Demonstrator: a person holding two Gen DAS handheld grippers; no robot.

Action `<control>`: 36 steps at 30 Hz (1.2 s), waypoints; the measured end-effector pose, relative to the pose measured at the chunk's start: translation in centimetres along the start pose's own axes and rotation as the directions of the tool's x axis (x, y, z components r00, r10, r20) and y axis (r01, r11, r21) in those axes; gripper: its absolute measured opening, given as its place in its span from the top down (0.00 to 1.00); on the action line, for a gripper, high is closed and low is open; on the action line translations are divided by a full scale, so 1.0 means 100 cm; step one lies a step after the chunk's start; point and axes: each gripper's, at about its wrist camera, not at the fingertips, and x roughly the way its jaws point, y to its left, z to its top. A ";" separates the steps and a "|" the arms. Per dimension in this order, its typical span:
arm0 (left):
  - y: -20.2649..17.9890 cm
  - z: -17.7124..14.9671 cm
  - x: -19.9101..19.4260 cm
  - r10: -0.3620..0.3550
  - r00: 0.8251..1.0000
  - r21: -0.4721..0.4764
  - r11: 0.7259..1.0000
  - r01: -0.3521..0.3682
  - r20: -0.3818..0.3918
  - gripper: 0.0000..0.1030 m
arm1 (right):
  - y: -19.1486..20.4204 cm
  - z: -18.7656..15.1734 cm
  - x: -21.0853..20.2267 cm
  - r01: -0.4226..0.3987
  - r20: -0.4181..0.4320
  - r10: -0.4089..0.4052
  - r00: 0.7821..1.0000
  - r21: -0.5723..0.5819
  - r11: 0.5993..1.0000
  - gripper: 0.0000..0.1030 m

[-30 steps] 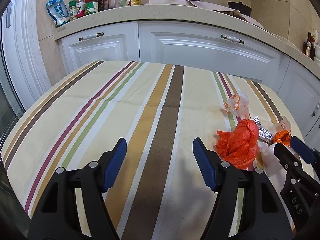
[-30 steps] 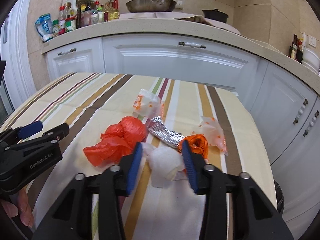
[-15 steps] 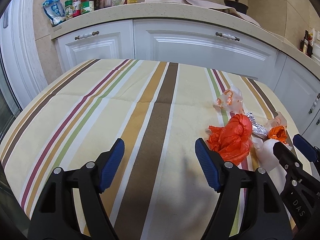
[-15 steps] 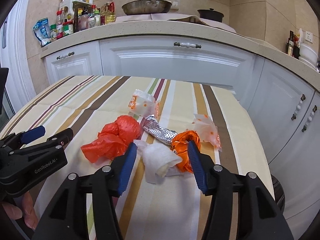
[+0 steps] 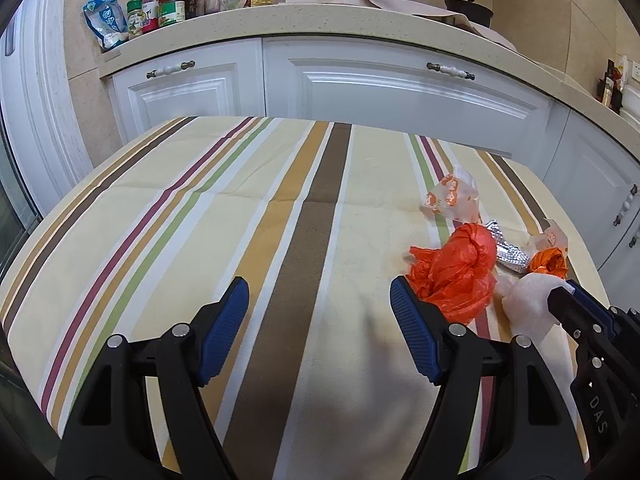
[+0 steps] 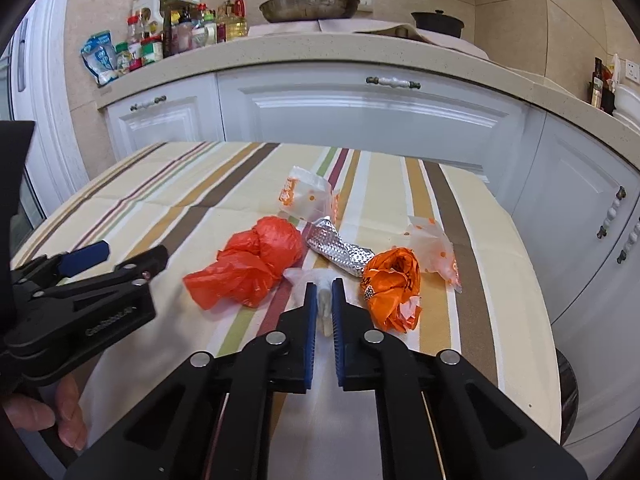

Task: Collect trash
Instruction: 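Grasp the white crumpled bag with the right tool while the left tool grasps the red bag, then carry the red and white bags over the bin and open both tools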

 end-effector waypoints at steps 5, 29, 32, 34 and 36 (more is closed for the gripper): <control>-0.010 -0.001 -0.004 -0.022 1.000 0.020 1.000 0.022 0.001 0.31 | -0.010 0.000 -0.018 -0.001 0.041 0.000 0.999 0.021 1.000 0.93; -0.071 -0.005 0.010 -0.083 0.996 0.129 0.988 0.088 -0.043 0.80 | -0.101 -0.030 -0.053 0.100 0.076 -0.115 0.990 0.181 0.978 0.93; -0.072 -0.006 0.003 -0.091 0.996 0.135 0.987 0.092 -0.018 0.88 | -0.104 -0.033 -0.053 0.102 0.073 -0.118 0.990 0.190 0.976 0.93; -0.072 -0.007 -0.001 -0.105 0.994 0.138 0.985 0.106 -0.013 0.92 | -0.106 -0.034 -0.055 0.104 0.077 -0.121 0.990 0.193 0.976 0.93; -0.072 -0.010 -0.006 -0.118 0.993 0.139 0.983 0.119 -0.016 0.94 | -0.107 -0.035 -0.056 0.106 0.081 -0.123 0.989 0.192 0.976 0.93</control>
